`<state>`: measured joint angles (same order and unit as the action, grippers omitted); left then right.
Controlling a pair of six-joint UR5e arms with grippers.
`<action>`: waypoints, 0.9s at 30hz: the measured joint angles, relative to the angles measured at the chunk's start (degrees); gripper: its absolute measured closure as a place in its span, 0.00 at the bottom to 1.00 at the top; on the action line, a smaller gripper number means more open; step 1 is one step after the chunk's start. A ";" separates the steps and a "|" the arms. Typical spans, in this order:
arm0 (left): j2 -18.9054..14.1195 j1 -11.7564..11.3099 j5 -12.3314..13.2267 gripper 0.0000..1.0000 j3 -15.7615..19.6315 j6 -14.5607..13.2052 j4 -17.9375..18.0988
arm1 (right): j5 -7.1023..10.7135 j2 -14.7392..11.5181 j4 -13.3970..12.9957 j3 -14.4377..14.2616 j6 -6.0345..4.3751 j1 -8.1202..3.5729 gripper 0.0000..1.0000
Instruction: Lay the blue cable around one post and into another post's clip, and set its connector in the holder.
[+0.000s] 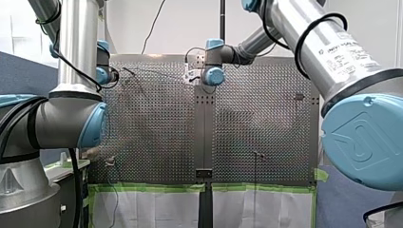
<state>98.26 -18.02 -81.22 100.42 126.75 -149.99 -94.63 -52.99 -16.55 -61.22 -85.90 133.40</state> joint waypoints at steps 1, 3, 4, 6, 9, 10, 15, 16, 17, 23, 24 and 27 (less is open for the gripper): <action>0.01 0.05 -0.16 0.93 0.14 0.00 -0.03 | -0.11 0.22 0.32 -0.03 0.01 0.00 1.00; 0.14 0.16 -0.43 0.93 0.69 -0.01 -0.02 | -0.33 0.76 1.12 -0.06 -0.01 -0.04 1.00; 0.28 0.23 -0.50 0.93 0.96 -0.01 -0.03 | -0.44 1.02 1.52 -0.07 -0.01 -0.05 1.00; 0.83 0.47 -0.53 0.93 1.40 -0.02 -0.10 | -0.90 1.67 2.53 -0.08 0.05 -0.06 1.00; 1.63 0.97 -0.12 0.93 1.68 -0.04 -0.27 | -1.97 2.65 4.06 -0.14 0.21 -0.04 1.00; 1.76 1.12 0.09 0.93 1.72 -0.05 -0.31 | -2.26 2.93 4.50 -0.19 0.27 -0.02 1.00; 2.00 1.63 0.81 0.91 1.76 -0.10 -0.38 | -3.07 3.62 4.64 -1.75 0.28 0.06 1.00; 2.02 1.68 0.87 0.91 1.76 -0.10 -0.38 | -3.11 3.65 4.35 -2.14 0.25 0.04 1.00; 2.02 1.72 0.93 0.91 1.76 -0.10 -0.38 | -3.15 3.68 3.91 -2.68 0.22 -0.01 1.00; 2.02 1.83 0.86 0.16 1.77 -0.06 -0.62 | -3.24 3.73 1.29 -5.75 -0.06 -0.30 1.00; 2.02 1.84 0.67 0.16 1.77 -0.06 -0.77 | -3.33 3.73 0.92 -6.19 -0.10 -0.38 1.00; 2.02 1.85 -0.40 0.01 1.78 -0.15 -1.49 | -3.86 3.73 -0.33 -7.64 -0.29 -0.73 1.00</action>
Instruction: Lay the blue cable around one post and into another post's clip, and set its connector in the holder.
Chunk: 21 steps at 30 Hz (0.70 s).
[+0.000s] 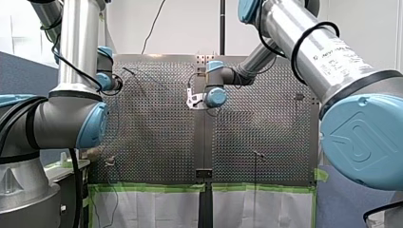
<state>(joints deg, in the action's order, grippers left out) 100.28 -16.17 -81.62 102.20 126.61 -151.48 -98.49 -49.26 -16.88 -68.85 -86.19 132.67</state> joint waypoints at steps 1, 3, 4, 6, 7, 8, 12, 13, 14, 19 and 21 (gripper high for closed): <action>0.01 0.01 -0.41 0.01 0.00 -0.07 -0.31 | -0.23 0.00 -0.44 -0.47 -0.14 -0.14 1.00; 0.01 0.02 -1.45 0.01 0.00 -0.37 -1.10 | -0.87 0.00 -1.47 -1.54 -0.54 -0.52 1.00; 0.00 0.05 -1.89 0.01 0.00 -0.56 -1.45 | -1.18 0.00 -1.91 -1.97 -0.73 -0.70 1.00; 0.00 0.13 -2.77 0.01 0.00 -0.92 -2.02 | -1.95 0.00 -2.92 -3.00 -1.16 -1.14 1.00; 0.01 0.18 -3.01 0.01 0.00 -1.02 -2.16 | -2.31 -0.01 -3.36 -3.43 -1.34 -1.34 1.00; 0.01 0.24 -3.24 0.01 0.00 -1.12 -2.31 | -2.82 -0.01 -3.98 -4.05 -1.56 -1.62 1.00; 0.02 0.52 -3.53 0.01 0.00 -1.25 -2.53 | -4.58 -0.01 -5.96 -6.03 -1.99 -2.58 1.00; 0.02 0.60 -3.55 0.01 0.00 -1.25 -2.55 | -5.01 -0.01 -6.39 -6.48 -2.04 -2.83 1.00; 0.02 0.70 -3.56 0.01 0.00 -1.26 -2.57 | -5.56 -0.01 -6.96 -7.04 -2.12 -3.19 1.00; 0.02 1.06 -3.59 0.01 0.00 -1.28 -2.60 | -7.89 -0.01 -9.32 -9.40 -3.03 -4.74 1.00; 0.03 1.24 -3.63 0.01 0.00 -1.28 -2.60 | -8.93 -0.01 -10.34 -10.44 -3.35 -5.40 1.00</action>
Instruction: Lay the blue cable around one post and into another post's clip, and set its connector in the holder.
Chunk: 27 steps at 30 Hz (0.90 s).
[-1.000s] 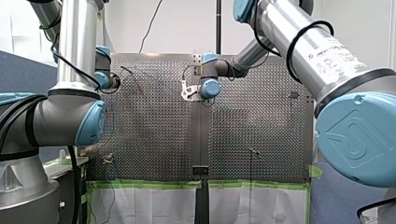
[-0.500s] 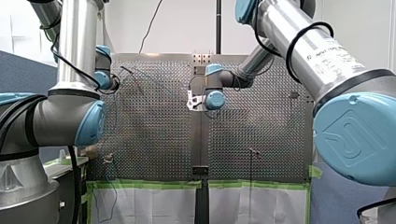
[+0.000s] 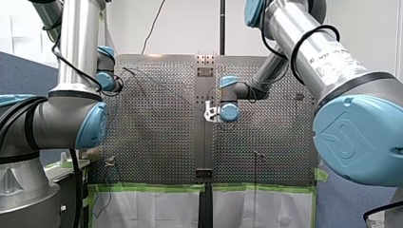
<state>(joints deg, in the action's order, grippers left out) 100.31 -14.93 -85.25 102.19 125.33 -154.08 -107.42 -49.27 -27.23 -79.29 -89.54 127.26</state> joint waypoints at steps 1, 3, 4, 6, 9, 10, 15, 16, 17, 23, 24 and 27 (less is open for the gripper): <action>0.00 0.07 -0.01 0.01 0.00 0.00 0.00 | -0.41 0.00 -0.43 -0.41 -0.12 -0.27 1.00; 0.00 0.19 -0.03 0.01 0.00 0.00 0.00 | -1.43 0.00 -1.44 -1.43 -0.54 -0.92 1.00; 0.00 0.25 -0.04 0.01 0.00 0.00 0.00 | -1.90 0.00 -1.89 -1.89 -0.83 -1.24 1.00; 0.00 0.39 -0.11 0.01 0.00 0.00 0.00 | -2.95 0.01 -2.96 -2.94 -1.65 -2.10 1.00; 0.00 0.54 -0.33 0.01 0.00 -0.02 -0.01 | -4.38 0.01 -4.40 -4.38 -2.96 -3.42 1.00; 0.00 0.59 -0.37 0.01 0.00 -0.03 -0.01 | -4.82 0.02 -4.83 -4.82 -3.39 -3.84 1.00; 0.00 0.74 -0.45 0.01 0.00 -0.04 0.00 | -5.92 0.03 -7.17 -7.15 -5.15 -6.15 1.00; 0.00 0.76 -0.45 0.01 0.00 -0.05 0.00 | -5.85 0.05 -7.66 -7.64 -5.29 -6.64 1.00; 0.00 0.79 -0.44 0.01 0.00 -0.06 -0.01 | -5.75 0.06 -8.35 -8.34 -5.44 -7.33 1.00; 0.01 0.87 -0.48 0.01 0.00 -0.08 0.00 | -6.39 0.52 -12.01 -11.99 -6.20 -11.00 1.00; 0.00 0.87 -0.48 0.01 0.00 -0.09 0.00 | -6.70 0.80 -12.51 -12.50 -6.36 -11.49 1.00; 0.00 0.88 -0.48 0.01 0.00 -0.09 -0.01 | -7.66 2.00 -14.03 -14.02 -7.19 -13.01 1.00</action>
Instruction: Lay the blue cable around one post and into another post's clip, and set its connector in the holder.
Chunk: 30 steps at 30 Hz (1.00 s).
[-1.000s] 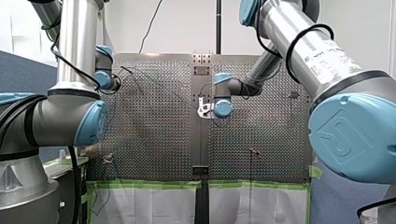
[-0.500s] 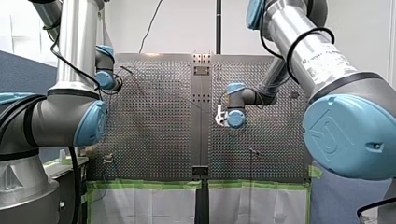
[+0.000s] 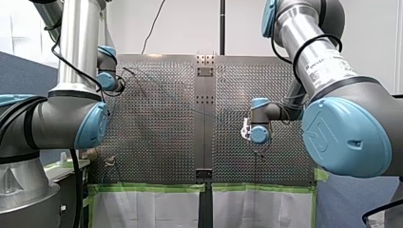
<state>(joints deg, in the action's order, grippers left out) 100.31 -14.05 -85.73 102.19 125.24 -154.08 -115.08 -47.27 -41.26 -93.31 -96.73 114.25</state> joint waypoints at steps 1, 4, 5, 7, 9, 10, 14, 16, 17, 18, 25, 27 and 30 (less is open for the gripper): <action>0.00 0.00 0.00 0.01 0.00 0.00 0.00 | -0.24 0.37 -0.41 -0.41 -0.32 -0.41 1.00; 0.00 0.00 0.00 0.01 0.00 0.00 0.00 | -0.81 1.63 -1.74 -1.74 -1.29 -1.73 1.00; 0.00 0.00 0.00 0.01 0.00 0.00 0.00 | -0.91 2.20 -2.31 -2.32 -1.52 -2.31 1.00; 0.00 0.00 0.00 0.01 0.00 0.00 0.00 | -0.99 2.98 -3.23 -3.22 -1.76 -3.22 1.00; 0.00 0.00 0.00 0.01 0.00 0.00 0.00 | -1.02 3.50 -4.21 -4.22 -1.86 -4.21 1.00; 0.00 0.01 0.00 0.01 0.00 0.00 0.00 | -1.02 3.62 -4.61 -4.61 -1.88 -4.61 1.00; 0.00 0.02 0.00 0.01 0.00 -0.04 0.00 | -0.97 3.89 -6.38 -6.36 -1.85 -6.37 1.00; -0.01 0.04 0.00 0.01 0.00 -0.04 0.00 | -0.88 3.93 -7.13 -7.13 -1.81 -7.13 1.00; -0.01 0.06 0.00 0.01 0.00 -0.04 0.00 | -0.83 3.95 -7.66 -7.67 -1.74 -7.67 1.00; 0.00 0.07 0.00 0.01 0.00 -0.03 0.00 | -0.80 3.95 -8.08 -8.07 -1.65 -8.07 1.00; 0.00 0.20 0.00 0.01 0.00 -0.04 0.00 | -0.29 4.01 -11.25 -11.26 -0.42 -11.25 1.00; 0.00 0.23 0.00 0.01 0.00 -0.03 0.00 | 0.08 4.02 -12.25 -12.25 -0.28 -12.26 1.00; 0.00 0.26 0.00 0.01 0.00 -0.02 0.00 | 1.12 4.06 -13.81 -13.80 -0.21 -13.53 1.00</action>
<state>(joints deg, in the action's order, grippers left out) 100.31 -13.79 -85.73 102.20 125.22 -154.08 -113.96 -43.21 -55.07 -107.12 -96.94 100.72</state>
